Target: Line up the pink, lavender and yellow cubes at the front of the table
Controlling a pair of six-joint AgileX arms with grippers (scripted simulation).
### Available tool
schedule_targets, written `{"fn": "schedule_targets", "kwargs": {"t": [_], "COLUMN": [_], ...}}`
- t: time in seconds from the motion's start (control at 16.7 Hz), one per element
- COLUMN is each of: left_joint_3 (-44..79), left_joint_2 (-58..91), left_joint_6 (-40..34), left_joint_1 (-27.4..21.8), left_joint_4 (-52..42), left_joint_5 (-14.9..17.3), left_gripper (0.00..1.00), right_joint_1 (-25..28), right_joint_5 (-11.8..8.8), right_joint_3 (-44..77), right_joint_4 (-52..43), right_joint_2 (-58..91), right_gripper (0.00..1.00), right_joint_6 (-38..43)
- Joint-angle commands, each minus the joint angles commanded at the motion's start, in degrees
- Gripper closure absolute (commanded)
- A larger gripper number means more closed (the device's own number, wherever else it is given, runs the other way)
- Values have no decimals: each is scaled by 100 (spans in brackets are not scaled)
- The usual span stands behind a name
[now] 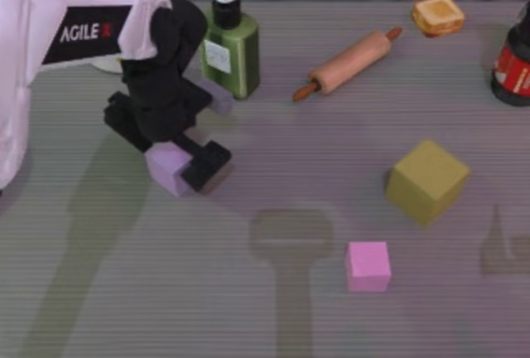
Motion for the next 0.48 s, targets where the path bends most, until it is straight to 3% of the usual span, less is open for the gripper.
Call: {"fn": "schedule_targets", "kwargs": {"t": [0.48], "left_joint_3": [0], "left_joint_2": [0], "left_joint_6": [0], "left_joint_1": [0], "left_joint_4": [0], "left_joint_5": [0], "left_gripper": [83], "right_joint_1": [0], "right_joint_5": [0], "right_joint_3": [0], "right_joint_4": [0], "right_joint_2": [0], "right_gripper": [0], "right_joint_6": [0]}}
